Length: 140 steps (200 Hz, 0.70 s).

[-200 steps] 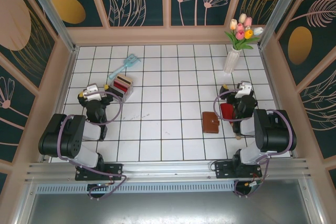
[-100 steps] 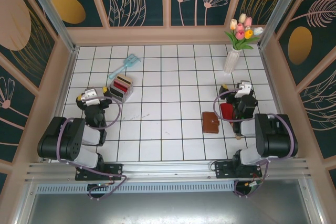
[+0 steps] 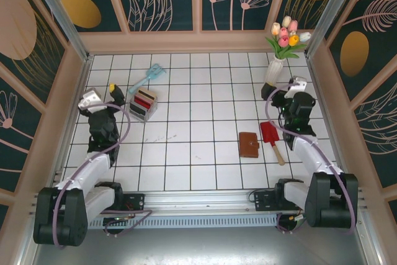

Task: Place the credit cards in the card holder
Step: Move the storage box to the center of the table.

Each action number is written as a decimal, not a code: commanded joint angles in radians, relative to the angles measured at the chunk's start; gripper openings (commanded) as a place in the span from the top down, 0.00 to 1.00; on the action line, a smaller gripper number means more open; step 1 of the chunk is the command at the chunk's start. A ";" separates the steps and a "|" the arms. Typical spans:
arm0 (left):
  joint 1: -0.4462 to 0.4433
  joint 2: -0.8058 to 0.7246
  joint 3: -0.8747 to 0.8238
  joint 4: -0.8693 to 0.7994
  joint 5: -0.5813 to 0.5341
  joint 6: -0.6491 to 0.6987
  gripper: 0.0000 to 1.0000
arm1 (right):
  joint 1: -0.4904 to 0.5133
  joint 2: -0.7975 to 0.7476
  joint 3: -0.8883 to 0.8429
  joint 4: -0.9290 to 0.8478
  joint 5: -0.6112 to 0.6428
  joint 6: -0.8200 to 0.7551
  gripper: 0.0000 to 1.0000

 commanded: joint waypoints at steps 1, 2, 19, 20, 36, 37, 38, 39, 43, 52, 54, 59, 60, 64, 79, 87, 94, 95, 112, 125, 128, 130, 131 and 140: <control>0.007 0.026 0.133 -0.329 0.109 -0.129 0.01 | -0.004 0.031 0.090 -0.223 -0.229 0.127 0.01; 0.007 0.029 0.140 -0.335 0.119 -0.129 0.01 | -0.005 0.032 0.092 -0.222 -0.238 0.130 0.01; 0.007 0.131 0.262 -0.457 0.257 -0.152 0.01 | 0.002 0.068 0.127 -0.222 -0.344 0.174 0.02; 0.008 0.139 0.269 -0.465 0.264 -0.153 0.01 | 0.003 0.071 0.131 -0.222 -0.349 0.176 0.02; 0.007 0.254 0.381 -0.562 0.330 -0.165 0.01 | 0.027 0.101 0.180 -0.253 -0.391 0.171 0.04; 0.008 0.261 0.386 -0.566 0.331 -0.165 0.01 | 0.029 0.102 0.182 -0.255 -0.390 0.171 0.04; 0.009 0.267 0.393 -0.570 0.333 -0.166 0.01 | 0.031 0.103 0.186 -0.260 -0.389 0.169 0.04; 0.009 0.275 0.399 -0.574 0.335 -0.168 0.01 | 0.033 0.104 0.189 -0.263 -0.387 0.168 0.04; 0.010 0.303 0.423 -0.589 0.345 -0.172 0.01 | 0.044 0.109 0.200 -0.275 -0.382 0.161 0.04; 0.018 0.364 0.473 -0.610 0.388 -0.176 0.01 | 0.068 0.117 0.221 -0.302 -0.353 0.144 0.04; 0.021 0.377 0.484 -0.614 0.399 -0.177 0.01 | 0.074 0.119 0.226 -0.308 -0.343 0.140 0.04; 0.029 0.417 0.517 -0.632 0.426 -0.178 0.01 | 0.088 0.123 0.235 -0.327 -0.317 0.131 0.04; 0.029 0.425 0.523 -0.637 0.429 -0.180 0.01 | 0.090 0.125 0.237 -0.330 -0.313 0.129 0.04; 0.039 0.455 0.553 -0.656 0.448 -0.185 0.01 | 0.099 0.128 0.244 -0.343 -0.297 0.124 0.04; 0.070 0.563 0.653 -0.702 0.522 -0.199 0.01 | 0.120 0.141 0.252 -0.369 -0.273 0.115 0.04; 0.085 0.608 0.699 -0.731 0.545 -0.222 0.01 | 0.126 0.143 0.248 -0.371 -0.268 0.118 0.04; 0.098 0.637 0.725 -0.739 0.569 -0.232 0.01 | 0.130 0.145 0.246 -0.376 -0.260 0.123 0.04; 0.099 0.641 0.728 -0.740 0.575 -0.234 0.01 | 0.130 0.144 0.245 -0.377 -0.259 0.125 0.04; 0.133 0.716 0.784 -0.754 0.650 -0.261 0.01 | 0.138 0.140 0.228 -0.379 -0.245 0.136 0.04; 0.142 0.745 0.803 -0.756 0.695 -0.276 0.01 | 0.140 0.137 0.216 -0.381 -0.236 0.146 0.03; 0.143 0.749 0.808 -0.758 0.703 -0.278 0.01 | 0.140 0.137 0.213 -0.381 -0.236 0.147 0.03; 0.144 0.754 0.809 -0.759 0.708 -0.279 0.01 | 0.140 0.137 0.212 -0.381 -0.235 0.148 0.03; 0.144 0.755 0.810 -0.759 0.710 -0.279 0.01 | 0.141 0.136 0.210 -0.381 -0.234 0.148 0.03; 0.143 0.771 0.812 -0.763 0.742 -0.285 0.01 | 0.142 0.134 0.201 -0.381 -0.223 0.156 0.03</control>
